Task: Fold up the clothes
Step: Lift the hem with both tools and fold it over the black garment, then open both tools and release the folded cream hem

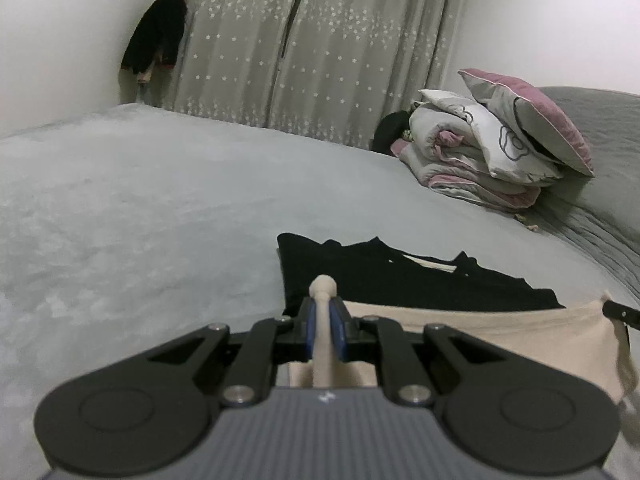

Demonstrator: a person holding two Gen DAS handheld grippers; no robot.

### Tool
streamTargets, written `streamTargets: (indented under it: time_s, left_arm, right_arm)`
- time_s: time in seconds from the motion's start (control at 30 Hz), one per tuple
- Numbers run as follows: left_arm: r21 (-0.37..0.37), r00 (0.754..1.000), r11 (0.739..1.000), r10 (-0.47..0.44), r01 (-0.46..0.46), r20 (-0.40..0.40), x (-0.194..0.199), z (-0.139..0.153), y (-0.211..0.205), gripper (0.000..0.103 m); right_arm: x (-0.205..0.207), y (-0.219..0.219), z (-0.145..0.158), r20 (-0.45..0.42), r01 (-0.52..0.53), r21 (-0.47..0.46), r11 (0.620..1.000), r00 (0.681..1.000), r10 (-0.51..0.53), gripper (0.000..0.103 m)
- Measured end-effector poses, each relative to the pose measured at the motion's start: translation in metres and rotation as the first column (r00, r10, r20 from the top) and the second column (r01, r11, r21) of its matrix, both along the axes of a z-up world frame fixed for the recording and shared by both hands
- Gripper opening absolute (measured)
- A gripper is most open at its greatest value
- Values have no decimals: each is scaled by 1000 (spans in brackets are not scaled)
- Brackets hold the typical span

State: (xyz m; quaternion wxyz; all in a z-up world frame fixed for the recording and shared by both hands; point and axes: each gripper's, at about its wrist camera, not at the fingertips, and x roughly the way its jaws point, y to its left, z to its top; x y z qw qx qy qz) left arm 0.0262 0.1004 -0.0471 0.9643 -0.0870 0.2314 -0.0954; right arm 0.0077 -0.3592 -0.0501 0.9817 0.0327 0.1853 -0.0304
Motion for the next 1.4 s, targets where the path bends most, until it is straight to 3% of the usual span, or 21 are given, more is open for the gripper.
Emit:
streamTargets:
  time_s: [0.17,0.33,0.5,0.53,0.57,0.63,0.7,0.77,0.8,1.03,1.17,1.27,1.33,1.4]
  left_arm:
    - [30,1000,999,18,-18,-5,17,-11,-5,9]
    - [39,993,999,31,-27,-111,35,-30,-3,10]
    - [26,987,999,47,-43,-155,40,-35,1,20]
    - [32,986,998,53,-49,-155,39,-34,1,25]
    - [38,986,998,60,-54,-156,38,-33,1,38]
    - [52,987,996,81,-74,-142,34,-26,-1,51]
    - [55,989,995,89,-83,-120,27,-18,-3,58]
    - [38,992,997,77,-74,-100,20,-9,-8,73]
    - [29,994,997,67,-65,-88,17,-6,-12,73]
    - [88,990,987,-126,131,-68,-7,0,-66,80]
    - [161,963,952,-247,262,-104,-19,-13,-98,80]
    - [215,924,905,-328,367,-197,-25,-32,-114,82]
    - [264,922,886,-344,381,-176,-36,-39,-118,83]
    - [253,918,885,-354,391,-180,-39,-38,-114,84]
  right_arm:
    - [19,4,-8,-24,24,-15,1000,999,-25,8]
    - [45,8,-31,-160,34,-69,997,986,-45,8]
    - [51,8,-37,-202,33,-86,996,978,-50,8]
    - [50,8,-36,-200,37,-87,996,978,-54,12]
    - [47,7,-34,-197,48,-86,995,978,-64,16]
    - [43,6,-30,-193,71,-83,994,977,-86,38]
    - [37,9,-22,-178,61,-67,996,981,-72,46]
    - [31,12,-14,-162,48,-50,998,985,-56,53]
    - [27,15,-10,-153,37,-46,998,987,-44,58]
    - [-3,64,-3,-164,-162,-33,986,974,154,65]
    - [-17,92,-15,-196,-274,-87,958,947,253,65]
    - [-22,97,-33,-260,-318,-99,943,923,284,66]
    - [-29,94,-43,-265,-334,-93,938,916,300,67]
    - [-34,90,-43,-257,-349,-89,933,913,317,67]
